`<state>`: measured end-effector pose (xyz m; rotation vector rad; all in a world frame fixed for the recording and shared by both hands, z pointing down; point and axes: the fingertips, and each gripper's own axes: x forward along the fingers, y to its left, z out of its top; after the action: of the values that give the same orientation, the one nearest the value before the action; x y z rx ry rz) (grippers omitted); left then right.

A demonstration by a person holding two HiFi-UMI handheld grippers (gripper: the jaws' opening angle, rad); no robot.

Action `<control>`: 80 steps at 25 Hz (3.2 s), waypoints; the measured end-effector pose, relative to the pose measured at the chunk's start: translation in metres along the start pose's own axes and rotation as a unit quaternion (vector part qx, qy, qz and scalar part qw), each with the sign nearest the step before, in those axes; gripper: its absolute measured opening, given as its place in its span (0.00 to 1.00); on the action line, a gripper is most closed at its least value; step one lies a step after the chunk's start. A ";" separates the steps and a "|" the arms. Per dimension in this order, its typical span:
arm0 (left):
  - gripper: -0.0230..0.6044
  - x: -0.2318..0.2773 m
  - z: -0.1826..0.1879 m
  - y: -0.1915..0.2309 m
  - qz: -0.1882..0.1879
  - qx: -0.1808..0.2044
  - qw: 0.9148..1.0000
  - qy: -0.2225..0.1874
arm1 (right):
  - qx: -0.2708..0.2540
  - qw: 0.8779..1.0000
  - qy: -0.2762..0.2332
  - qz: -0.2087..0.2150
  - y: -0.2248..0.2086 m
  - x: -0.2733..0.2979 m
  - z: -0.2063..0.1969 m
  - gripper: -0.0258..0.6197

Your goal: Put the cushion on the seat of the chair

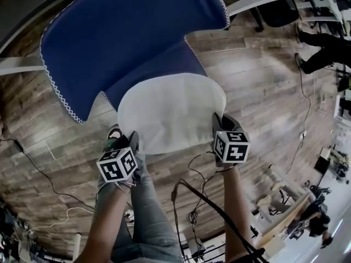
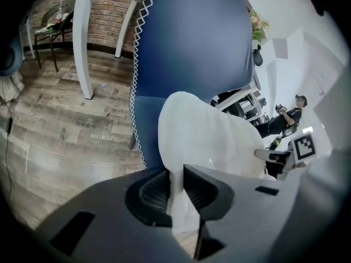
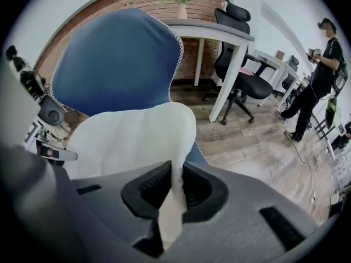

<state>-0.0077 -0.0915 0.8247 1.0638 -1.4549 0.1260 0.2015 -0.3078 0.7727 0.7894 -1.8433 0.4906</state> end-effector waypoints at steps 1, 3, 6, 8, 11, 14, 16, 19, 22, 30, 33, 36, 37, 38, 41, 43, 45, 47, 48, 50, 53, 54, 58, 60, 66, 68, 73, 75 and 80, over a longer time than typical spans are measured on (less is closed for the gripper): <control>0.12 0.001 0.001 0.002 0.004 -0.011 1.000 -0.004 | -0.009 1.000 0.002 0.003 0.002 0.005 0.006 0.11; 0.12 0.003 0.001 0.006 0.011 -0.031 0.999 -0.010 | -0.030 0.999 0.007 0.009 0.005 0.015 0.017 0.11; 0.12 0.007 0.000 0.011 0.019 -0.063 0.998 -0.017 | -0.061 0.998 0.013 0.014 0.011 0.029 0.031 0.11; 0.12 0.010 -0.001 0.012 0.023 -0.081 0.996 -0.022 | -0.078 0.997 0.015 0.018 0.011 0.037 0.038 0.11; 0.12 0.015 -0.002 0.010 0.024 -0.101 0.994 -0.025 | -0.097 0.995 0.017 0.023 0.010 0.046 0.046 0.11; 0.12 0.020 0.000 0.010 0.029 -0.120 0.992 -0.031 | -0.111 0.993 0.018 0.029 0.011 0.056 0.056 0.11; 0.12 0.023 0.001 0.010 0.031 -0.128 0.991 -0.035 | -0.120 0.992 0.020 0.031 0.012 0.063 0.061 0.11; 0.12 0.026 -0.006 0.011 0.031 -0.142 0.989 -0.030 | -0.133 0.990 0.030 0.035 0.013 0.073 0.061 0.11; 0.12 0.027 -0.011 0.013 0.038 -0.151 0.987 -0.032 | -0.135 0.989 0.033 0.044 0.014 0.082 0.058 0.11; 0.12 0.032 -0.014 0.017 0.046 -0.151 0.987 -0.033 | -0.146 0.988 0.029 0.043 0.011 0.094 0.057 0.12; 0.12 0.037 -0.018 0.018 0.044 -0.155 0.986 -0.029 | -0.150 0.987 0.030 0.038 0.010 0.099 0.056 0.12; 0.12 0.039 -0.014 0.022 0.048 -0.157 0.986 -0.029 | -0.147 0.988 0.033 0.035 0.009 0.107 0.059 0.12; 0.12 0.039 -0.013 0.024 0.052 -0.157 0.986 -0.030 | -0.145 0.988 0.034 0.035 0.009 0.109 0.059 0.12; 0.12 0.039 -0.012 0.025 0.055 -0.155 0.986 -0.031 | -0.142 0.989 0.034 0.035 0.007 0.111 0.059 0.12; 0.13 0.042 -0.016 0.025 0.052 -0.157 0.986 -0.029 | -0.140 0.989 0.034 0.034 0.004 0.114 0.056 0.13; 0.14 0.045 -0.019 0.026 0.047 -0.161 0.986 -0.025 | -0.140 0.989 0.034 0.031 0.003 0.116 0.055 0.13; 0.15 0.045 -0.021 0.027 0.045 -0.165 0.985 -0.022 | -0.138 0.989 0.035 0.030 0.003 0.117 0.055 0.14; 0.15 0.047 -0.023 0.026 0.043 -0.166 0.985 -0.023 | -0.135 0.990 0.036 0.029 0.002 0.118 0.054 0.14; 0.16 0.047 -0.023 0.027 0.046 -0.164 0.985 -0.025 | -0.135 0.990 0.036 0.027 0.001 0.119 0.053 0.15; 0.16 0.046 -0.020 0.029 0.056 -0.158 0.985 -0.030 | -0.134 0.990 0.036 0.023 0.000 0.121 0.052 0.16; 0.18 0.045 -0.017 0.031 0.062 -0.158 0.985 -0.028 | -0.133 0.990 0.035 0.013 -0.002 0.123 0.056 0.18; 0.18 0.046 -0.019 0.030 0.060 -0.161 0.985 -0.026 | -0.132 0.991 0.034 0.010 -0.003 0.123 0.057 0.19; 0.21 0.046 -0.022 0.032 0.067 -0.163 0.984 -0.024 | -0.128 0.991 0.027 0.001 -0.008 0.123 0.055 0.23; 0.22 0.047 -0.024 0.032 0.062 -0.164 0.984 -0.022 | -0.123 0.992 0.023 -0.002 -0.010 0.123 0.055 0.25; 0.24 0.046 -0.023 0.034 0.063 -0.156 0.985 -0.025 | -0.105 0.994 0.017 -0.015 -0.018 0.123 0.055 0.33; 0.26 0.047 -0.024 0.033 0.061 -0.161 0.985 -0.026 | -0.102 0.995 0.015 -0.013 -0.018 0.122 0.056 0.35; 0.30 0.043 -0.023 0.033 0.062 -0.159 0.985 -0.028 | -0.111 0.994 0.017 -0.017 -0.017 0.119 0.058 0.39; 0.30 0.040 -0.023 0.034 0.070 -0.151 0.986 -0.028 | -0.108 0.994 0.012 -0.019 -0.017 0.116 0.058 0.41; 0.30 0.033 -0.030 0.033 0.074 -0.138 0.987 -0.021 | -0.101 0.995 0.005 -0.020 -0.015 0.105 0.054 0.41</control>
<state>-0.0007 -0.0711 0.8758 0.7371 -1.5388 0.0072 0.1497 -0.3842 0.8481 0.6834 -1.8315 0.2774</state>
